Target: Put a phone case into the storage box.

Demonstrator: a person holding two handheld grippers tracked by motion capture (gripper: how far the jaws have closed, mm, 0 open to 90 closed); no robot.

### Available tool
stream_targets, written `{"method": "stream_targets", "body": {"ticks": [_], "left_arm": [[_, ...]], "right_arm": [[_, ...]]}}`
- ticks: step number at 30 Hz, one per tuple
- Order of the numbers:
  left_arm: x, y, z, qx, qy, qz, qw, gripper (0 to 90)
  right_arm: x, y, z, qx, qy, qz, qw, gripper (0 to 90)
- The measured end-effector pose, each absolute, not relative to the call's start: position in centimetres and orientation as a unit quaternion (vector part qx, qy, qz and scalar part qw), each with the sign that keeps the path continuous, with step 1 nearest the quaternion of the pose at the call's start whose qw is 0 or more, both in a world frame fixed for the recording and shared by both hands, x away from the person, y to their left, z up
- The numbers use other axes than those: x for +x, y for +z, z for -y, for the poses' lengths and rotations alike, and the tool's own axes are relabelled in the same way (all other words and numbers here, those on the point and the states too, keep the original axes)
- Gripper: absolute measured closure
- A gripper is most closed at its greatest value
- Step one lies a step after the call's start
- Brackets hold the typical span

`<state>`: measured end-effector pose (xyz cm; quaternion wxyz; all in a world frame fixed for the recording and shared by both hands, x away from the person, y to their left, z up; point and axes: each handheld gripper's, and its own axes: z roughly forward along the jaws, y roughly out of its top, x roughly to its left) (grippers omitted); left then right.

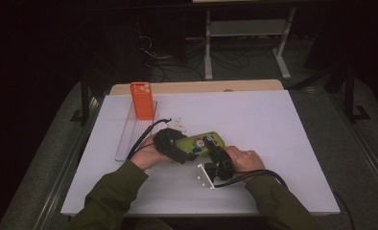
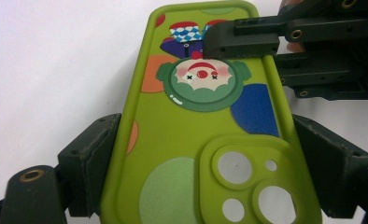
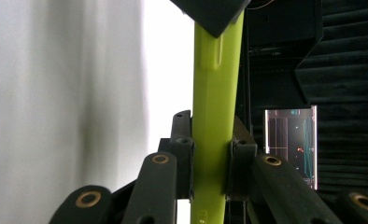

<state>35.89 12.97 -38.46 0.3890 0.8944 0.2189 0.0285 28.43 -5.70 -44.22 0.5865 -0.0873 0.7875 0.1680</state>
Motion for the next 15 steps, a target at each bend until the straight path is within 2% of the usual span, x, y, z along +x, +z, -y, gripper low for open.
{"method": "stream_targets", "body": {"ticks": [5,9,15], "left_arm": [[35.9,-38.2,-13.2,0.887,0.035,-0.221,0.405,10.9],[36.0,-37.6,-13.8,0.879,0.043,-0.22,0.421,2.1],[36.2,-36.7,-14.9,0.858,0.05,-0.236,0.453,0.0]], "right_arm": [[28.5,-43.9,5.8,-0.076,0.173,-0.788,0.586,76.1],[28.6,-44.0,6.0,-0.067,0.171,-0.796,0.577,76.1],[29.1,-43.8,6.5,-0.015,0.189,-0.807,0.559,76.1]]}}
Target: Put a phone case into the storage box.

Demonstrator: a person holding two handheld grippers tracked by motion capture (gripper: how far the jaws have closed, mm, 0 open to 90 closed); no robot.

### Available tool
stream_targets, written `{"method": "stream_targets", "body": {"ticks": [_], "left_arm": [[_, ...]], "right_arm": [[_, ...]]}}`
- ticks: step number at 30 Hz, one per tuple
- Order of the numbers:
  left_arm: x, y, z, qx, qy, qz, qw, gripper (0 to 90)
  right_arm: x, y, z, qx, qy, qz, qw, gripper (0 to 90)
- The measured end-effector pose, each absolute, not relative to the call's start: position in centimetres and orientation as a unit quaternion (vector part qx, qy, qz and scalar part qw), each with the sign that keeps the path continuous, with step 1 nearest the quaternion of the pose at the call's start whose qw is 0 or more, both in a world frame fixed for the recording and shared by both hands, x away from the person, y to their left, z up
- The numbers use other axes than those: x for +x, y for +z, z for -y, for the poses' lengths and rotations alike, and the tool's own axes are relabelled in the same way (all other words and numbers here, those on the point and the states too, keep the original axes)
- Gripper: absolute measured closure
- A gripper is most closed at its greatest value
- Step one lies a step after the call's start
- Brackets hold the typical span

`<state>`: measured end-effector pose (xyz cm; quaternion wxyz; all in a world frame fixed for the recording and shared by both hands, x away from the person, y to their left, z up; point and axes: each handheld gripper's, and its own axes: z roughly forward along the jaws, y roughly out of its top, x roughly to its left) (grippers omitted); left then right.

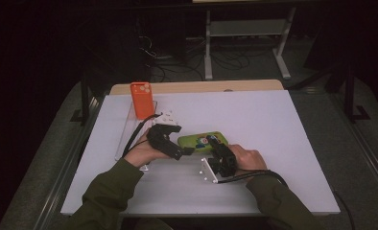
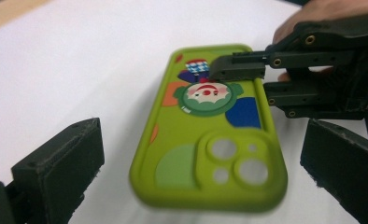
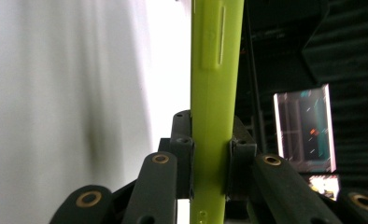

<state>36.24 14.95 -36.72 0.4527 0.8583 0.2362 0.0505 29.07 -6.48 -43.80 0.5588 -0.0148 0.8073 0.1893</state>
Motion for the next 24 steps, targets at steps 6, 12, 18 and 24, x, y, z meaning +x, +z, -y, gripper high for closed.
{"method": "stream_targets", "body": {"ticks": [6,12,18,24], "left_arm": [[36.7,-36.1,-16.0,0.842,0.068,-0.25,0.473,0.0],[36.9,-35.9,-16.3,0.837,0.083,-0.25,0.479,0.0],[36.9,-36.0,-16.3,0.829,0.083,-0.27,0.483,0.0],[37.1,-36.0,-16.4,0.819,0.087,-0.286,0.489,0.0]], "right_arm": [[30.1,-42.7,7.6,0.057,0.232,-0.82,0.521,76.0],[30.9,-41.7,8.4,0.152,0.297,-0.829,0.449,76.0],[31.7,-41.1,8.9,0.238,0.347,-0.827,0.372,75.9],[32.3,-40.5,9.7,0.307,0.395,-0.811,0.305,76.0]]}}
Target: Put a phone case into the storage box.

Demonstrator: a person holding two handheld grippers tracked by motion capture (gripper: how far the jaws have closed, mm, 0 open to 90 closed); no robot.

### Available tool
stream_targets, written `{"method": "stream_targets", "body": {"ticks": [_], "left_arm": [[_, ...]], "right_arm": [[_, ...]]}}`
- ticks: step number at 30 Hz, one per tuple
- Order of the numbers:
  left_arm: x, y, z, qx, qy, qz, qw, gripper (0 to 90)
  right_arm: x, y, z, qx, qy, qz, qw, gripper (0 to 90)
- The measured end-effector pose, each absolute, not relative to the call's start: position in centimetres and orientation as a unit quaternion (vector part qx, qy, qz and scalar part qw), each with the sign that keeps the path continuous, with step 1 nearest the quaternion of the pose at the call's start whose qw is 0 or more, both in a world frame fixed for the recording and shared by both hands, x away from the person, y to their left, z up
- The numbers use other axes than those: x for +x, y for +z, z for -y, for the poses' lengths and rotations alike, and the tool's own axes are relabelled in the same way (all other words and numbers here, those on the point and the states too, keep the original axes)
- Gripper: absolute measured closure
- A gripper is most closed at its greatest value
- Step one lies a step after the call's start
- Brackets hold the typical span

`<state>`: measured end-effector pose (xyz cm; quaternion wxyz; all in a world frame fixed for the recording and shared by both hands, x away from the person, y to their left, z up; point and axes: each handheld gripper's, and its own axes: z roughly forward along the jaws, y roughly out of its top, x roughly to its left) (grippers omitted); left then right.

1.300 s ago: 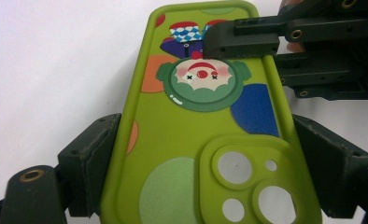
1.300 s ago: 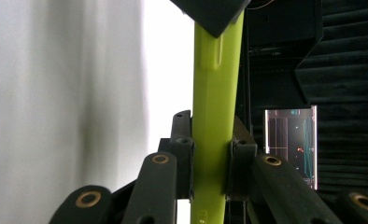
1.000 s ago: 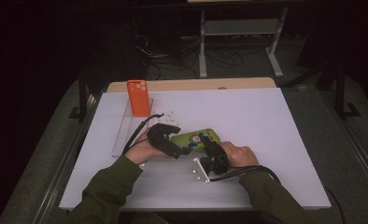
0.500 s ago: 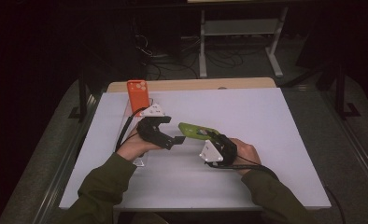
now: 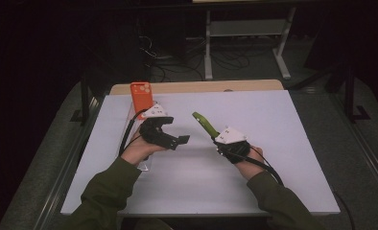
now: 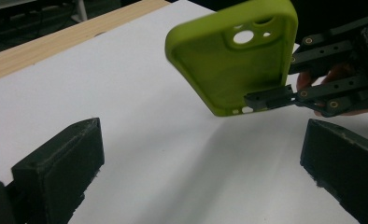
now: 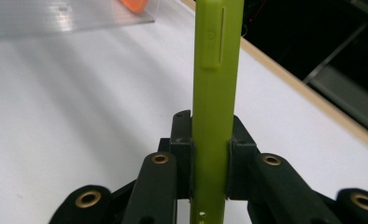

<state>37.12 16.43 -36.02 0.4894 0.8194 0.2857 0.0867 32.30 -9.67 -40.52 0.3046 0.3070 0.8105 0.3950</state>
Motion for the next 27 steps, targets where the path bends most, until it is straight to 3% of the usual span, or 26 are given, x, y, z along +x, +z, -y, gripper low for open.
{"method": "stream_targets", "body": {"ticks": [12,27], "left_arm": [[37.7,-36.0,-14.7,0.796,0.087,-0.303,0.517,0.0],[38.0,-35.8,-12.5,0.784,0.073,-0.293,0.543,0.0]], "right_arm": [[32.5,-40.4,9.4,0.359,0.454,-0.786,0.218,76.0],[32.4,-40.2,8.8,0.354,0.475,-0.782,0.195,76.0]]}}
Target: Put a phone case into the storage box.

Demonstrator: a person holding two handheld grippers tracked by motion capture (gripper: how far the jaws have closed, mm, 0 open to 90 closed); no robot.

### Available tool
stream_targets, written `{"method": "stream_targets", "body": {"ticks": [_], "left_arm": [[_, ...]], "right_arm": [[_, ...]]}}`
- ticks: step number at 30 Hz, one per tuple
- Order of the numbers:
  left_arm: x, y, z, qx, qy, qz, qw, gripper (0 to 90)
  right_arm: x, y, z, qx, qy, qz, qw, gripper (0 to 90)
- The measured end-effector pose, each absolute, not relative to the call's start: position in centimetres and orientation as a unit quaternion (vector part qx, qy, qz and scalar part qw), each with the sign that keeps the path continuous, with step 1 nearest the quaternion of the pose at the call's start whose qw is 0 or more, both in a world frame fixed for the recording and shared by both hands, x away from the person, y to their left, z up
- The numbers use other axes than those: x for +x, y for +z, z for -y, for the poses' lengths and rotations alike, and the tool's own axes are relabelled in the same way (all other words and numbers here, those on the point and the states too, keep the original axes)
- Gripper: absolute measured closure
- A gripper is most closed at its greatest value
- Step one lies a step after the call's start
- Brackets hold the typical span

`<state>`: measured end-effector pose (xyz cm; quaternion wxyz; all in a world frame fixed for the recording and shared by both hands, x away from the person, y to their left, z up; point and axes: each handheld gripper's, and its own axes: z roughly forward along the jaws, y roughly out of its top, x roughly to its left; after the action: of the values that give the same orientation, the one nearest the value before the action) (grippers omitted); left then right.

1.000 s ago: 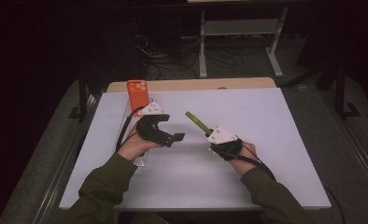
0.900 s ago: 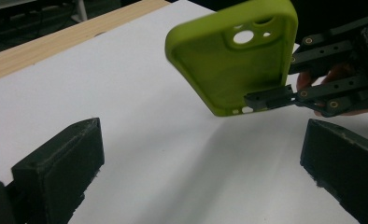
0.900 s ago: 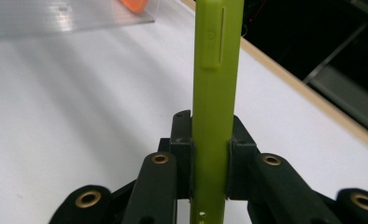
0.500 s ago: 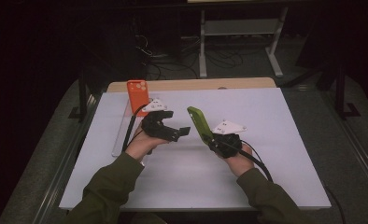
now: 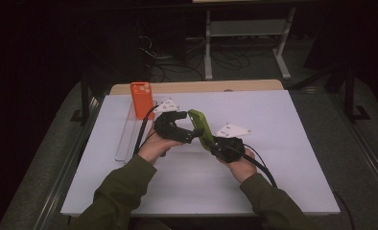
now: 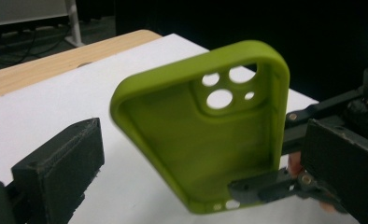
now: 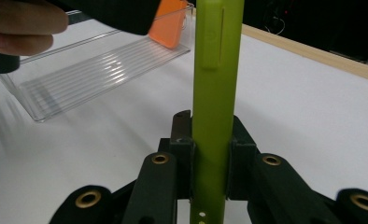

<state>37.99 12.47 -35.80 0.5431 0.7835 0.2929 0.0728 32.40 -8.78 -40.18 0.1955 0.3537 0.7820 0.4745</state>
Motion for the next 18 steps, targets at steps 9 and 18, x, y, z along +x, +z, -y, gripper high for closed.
{"method": "stream_targets", "body": {"ticks": [9,18], "left_arm": [[38.4,-36.3,-11.4,0.785,0.073,-0.288,0.543,0.0],[38.5,-36.5,-11.4,0.78,0.079,-0.295,0.547,5.7]], "right_arm": [[32.3,-40.2,8.6,0.356,0.482,-0.778,0.187,76.0],[32.2,-40.4,8.4,0.354,0.479,-0.781,0.187,76.0]]}}
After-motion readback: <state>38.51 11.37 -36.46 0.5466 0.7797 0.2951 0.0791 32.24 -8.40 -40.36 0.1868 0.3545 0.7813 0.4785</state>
